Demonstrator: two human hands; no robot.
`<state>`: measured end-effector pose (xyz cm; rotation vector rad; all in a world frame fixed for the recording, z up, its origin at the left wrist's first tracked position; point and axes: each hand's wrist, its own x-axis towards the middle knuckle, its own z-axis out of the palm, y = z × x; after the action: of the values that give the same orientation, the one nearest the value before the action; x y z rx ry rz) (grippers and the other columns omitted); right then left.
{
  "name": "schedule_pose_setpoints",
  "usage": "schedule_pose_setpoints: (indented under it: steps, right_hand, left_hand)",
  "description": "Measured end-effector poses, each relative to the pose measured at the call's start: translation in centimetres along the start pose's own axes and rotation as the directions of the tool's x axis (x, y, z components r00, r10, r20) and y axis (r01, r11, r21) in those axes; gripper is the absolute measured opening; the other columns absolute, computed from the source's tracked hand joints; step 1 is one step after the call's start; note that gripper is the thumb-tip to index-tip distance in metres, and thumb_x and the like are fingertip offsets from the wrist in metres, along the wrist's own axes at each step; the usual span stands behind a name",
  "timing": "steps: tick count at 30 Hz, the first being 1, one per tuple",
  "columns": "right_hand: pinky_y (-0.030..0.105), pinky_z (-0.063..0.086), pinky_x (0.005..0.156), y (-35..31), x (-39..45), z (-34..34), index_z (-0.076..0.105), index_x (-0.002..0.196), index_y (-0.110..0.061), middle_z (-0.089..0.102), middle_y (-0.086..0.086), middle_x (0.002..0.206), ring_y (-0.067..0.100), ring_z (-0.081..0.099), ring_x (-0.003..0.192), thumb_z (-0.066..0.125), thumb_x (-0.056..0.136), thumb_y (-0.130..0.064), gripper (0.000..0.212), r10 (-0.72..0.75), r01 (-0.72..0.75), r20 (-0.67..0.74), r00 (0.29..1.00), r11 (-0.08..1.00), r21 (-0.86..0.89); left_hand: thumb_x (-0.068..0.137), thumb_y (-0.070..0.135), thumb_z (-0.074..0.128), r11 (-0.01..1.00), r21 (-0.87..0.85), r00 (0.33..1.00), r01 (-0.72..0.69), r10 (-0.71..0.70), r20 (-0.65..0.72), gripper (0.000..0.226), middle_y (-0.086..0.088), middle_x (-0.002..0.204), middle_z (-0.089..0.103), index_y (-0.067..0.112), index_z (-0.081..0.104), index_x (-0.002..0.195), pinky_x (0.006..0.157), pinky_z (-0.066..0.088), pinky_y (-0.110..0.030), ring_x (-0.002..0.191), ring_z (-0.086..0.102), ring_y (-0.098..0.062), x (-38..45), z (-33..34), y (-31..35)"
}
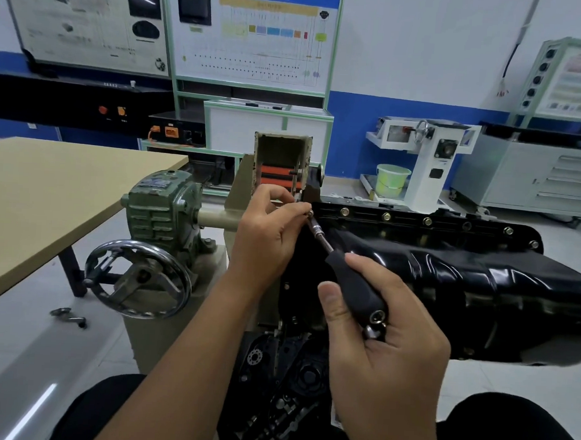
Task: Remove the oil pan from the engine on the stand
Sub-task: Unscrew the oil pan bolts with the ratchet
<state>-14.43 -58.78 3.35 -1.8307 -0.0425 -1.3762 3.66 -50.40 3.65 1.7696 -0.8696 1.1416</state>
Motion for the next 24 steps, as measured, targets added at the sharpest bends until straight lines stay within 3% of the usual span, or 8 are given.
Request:
schedule_pose_setpoints:
  steps: [6, 9, 13, 17, 19, 22, 24]
  right_hand:
    - [0.014, 0.053, 0.079, 0.0, -0.2, -0.5, 0.075, 0.116, -0.025, 0.073, -0.015, 0.107, 0.007, 0.071, 0.097, 0.072, 0.089, -0.042, 0.032, 0.087, -0.084, -0.034, 0.996, 0.994, 0.073]
    - [0.010, 0.052, 0.074, -0.4, -0.8, -0.9, 0.074, 0.110, -0.035, 0.074, -0.017, 0.102, 0.006, 0.073, 0.092, 0.074, 0.085, -0.046, 0.028, 0.146, -0.134, -0.083, 0.986, 0.981, 0.138]
    - [0.006, 0.050, 0.069, -1.0, -1.8, -0.8, 0.073, 0.108, -0.038, 0.075, -0.016, 0.098, 0.004, 0.073, 0.085, 0.075, 0.082, -0.050, 0.028, 0.180, -0.151, -0.171, 0.969, 0.974, 0.171]
    - [0.008, 0.051, 0.068, -1.1, -1.9, -0.7, 0.072, 0.106, -0.040, 0.075, -0.018, 0.096, 0.004, 0.074, 0.083, 0.075, 0.081, -0.050, 0.027, 0.219, -0.182, -0.184, 0.958, 0.963, 0.201]
    - [0.007, 0.051, 0.067, -1.1, -1.6, -0.7, 0.073, 0.104, -0.041, 0.075, -0.020, 0.094, 0.001, 0.073, 0.081, 0.075, 0.082, -0.045, 0.022, 0.208, -0.166, -0.191, 0.959, 0.963, 0.213]
    - [0.006, 0.052, 0.070, -1.0, -0.9, -0.7, 0.072, 0.108, -0.038, 0.075, -0.021, 0.096, -0.001, 0.073, 0.084, 0.076, 0.084, -0.041, 0.024, 0.182, -0.135, -0.199, 0.963, 0.964, 0.229]
    - [0.008, 0.052, 0.075, -0.5, -0.3, -0.5, 0.074, 0.110, -0.033, 0.074, -0.023, 0.102, 0.000, 0.073, 0.090, 0.076, 0.086, -0.039, 0.025, 0.163, -0.119, -0.174, 0.971, 0.963, 0.242]
  left_hand:
    - [0.090, -0.005, 0.073, 1.000, 0.007, 1.000, 0.004, -0.004, 0.019, 0.013, -0.021, 0.105, 0.060, -0.001, 0.079, 0.102, 0.085, 0.045, -0.011, 0.087, 0.056, -0.015, 0.0, 0.2, 0.0]
    - [0.089, 0.001, 0.076, 1.000, 0.004, 1.000, 0.018, -0.018, 0.023, 0.008, -0.018, 0.107, 0.060, 0.001, 0.079, 0.097, 0.084, 0.048, -0.015, 0.086, 0.058, -0.017, 0.2, 0.3, -0.1]
    - [0.087, 0.006, 0.080, 0.999, -0.014, 0.999, 0.046, -0.046, 0.024, 0.008, -0.015, 0.109, 0.058, 0.002, 0.077, 0.094, 0.089, 0.044, -0.008, 0.092, 0.056, -0.011, 0.1, 0.1, -0.4]
    - [0.093, 0.004, 0.073, 0.999, -0.027, 0.996, 0.036, -0.033, 0.086, 0.017, -0.018, 0.118, 0.059, 0.007, 0.079, 0.109, 0.087, 0.054, -0.025, 0.087, 0.062, -0.020, -0.3, 0.3, -0.2]
    - [0.094, 0.004, 0.072, 0.999, -0.021, 0.996, 0.049, -0.047, 0.070, 0.016, -0.018, 0.118, 0.060, 0.007, 0.079, 0.108, 0.085, 0.054, -0.026, 0.085, 0.063, -0.021, -0.3, 0.4, 0.0]
    - [0.090, 0.002, 0.076, 0.996, -0.025, 0.996, 0.083, -0.083, -0.009, 0.013, -0.017, 0.109, 0.061, 0.003, 0.080, 0.102, 0.091, 0.047, -0.014, 0.094, 0.060, -0.016, -0.3, 0.6, 0.1]
    - [0.089, 0.001, 0.077, 0.988, -0.057, 0.989, 0.142, -0.144, -0.035, 0.010, -0.014, 0.106, 0.061, 0.003, 0.080, 0.099, 0.089, 0.048, -0.017, 0.096, 0.061, -0.018, -0.5, 0.6, 0.4]
